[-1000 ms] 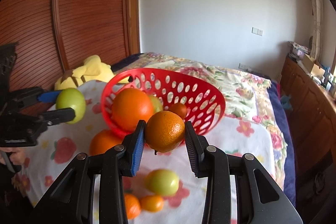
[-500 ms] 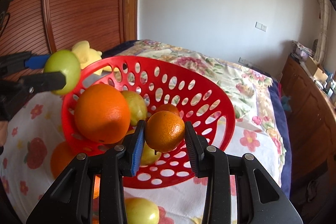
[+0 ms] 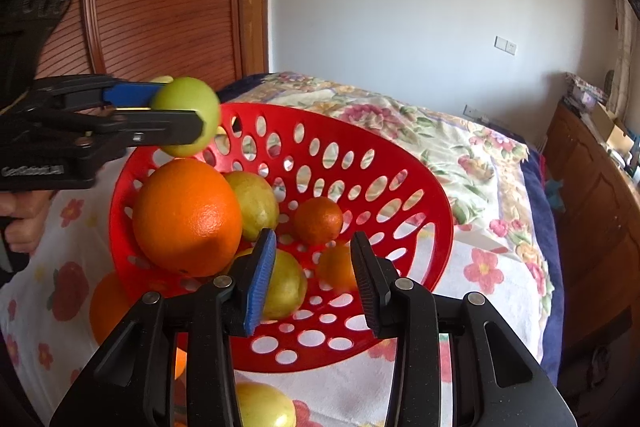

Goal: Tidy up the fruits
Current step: 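Lift the held apple and tangerine and carry both over the red basket, then open both tools to drop the apple and tangerine into the basket, then withdraw both open tools from the basket toward the remaining fruit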

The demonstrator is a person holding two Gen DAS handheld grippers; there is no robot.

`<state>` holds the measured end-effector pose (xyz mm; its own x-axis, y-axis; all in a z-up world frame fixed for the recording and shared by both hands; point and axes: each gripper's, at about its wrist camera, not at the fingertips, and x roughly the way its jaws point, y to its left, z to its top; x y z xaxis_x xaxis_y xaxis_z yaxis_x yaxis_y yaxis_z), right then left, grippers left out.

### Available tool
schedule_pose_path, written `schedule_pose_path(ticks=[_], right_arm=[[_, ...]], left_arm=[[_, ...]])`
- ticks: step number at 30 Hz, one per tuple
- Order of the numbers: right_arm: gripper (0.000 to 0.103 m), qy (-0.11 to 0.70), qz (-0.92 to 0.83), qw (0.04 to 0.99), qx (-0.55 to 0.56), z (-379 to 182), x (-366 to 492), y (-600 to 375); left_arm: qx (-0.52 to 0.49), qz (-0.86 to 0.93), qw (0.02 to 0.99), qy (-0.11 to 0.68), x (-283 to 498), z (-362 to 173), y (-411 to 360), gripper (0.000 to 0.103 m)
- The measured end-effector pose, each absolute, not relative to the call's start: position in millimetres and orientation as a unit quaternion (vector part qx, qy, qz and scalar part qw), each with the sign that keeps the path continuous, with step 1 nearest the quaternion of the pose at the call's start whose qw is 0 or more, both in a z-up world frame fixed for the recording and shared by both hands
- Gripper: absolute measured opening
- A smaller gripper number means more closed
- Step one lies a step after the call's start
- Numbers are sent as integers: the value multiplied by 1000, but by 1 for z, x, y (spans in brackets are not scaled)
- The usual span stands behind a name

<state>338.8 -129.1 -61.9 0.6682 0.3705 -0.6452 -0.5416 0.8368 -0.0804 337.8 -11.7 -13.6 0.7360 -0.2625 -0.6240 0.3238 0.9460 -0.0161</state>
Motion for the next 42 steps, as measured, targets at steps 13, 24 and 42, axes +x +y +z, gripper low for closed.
schedule_pose_path(ticks=[13, 24, 42], right_arm=[[38, 310, 256, 908, -119, -59, 334, -143], [38, 309, 253, 910, -110, -60, 326, -146], [41, 293, 229, 926, -63, -52, 250, -158]], left_arm=[[65, -154, 921, 353, 357, -22, -34, 56], [74, -141, 928, 338, 351, -14, -37, 57], [64, -126, 955, 259, 230, -19, -9, 66]])
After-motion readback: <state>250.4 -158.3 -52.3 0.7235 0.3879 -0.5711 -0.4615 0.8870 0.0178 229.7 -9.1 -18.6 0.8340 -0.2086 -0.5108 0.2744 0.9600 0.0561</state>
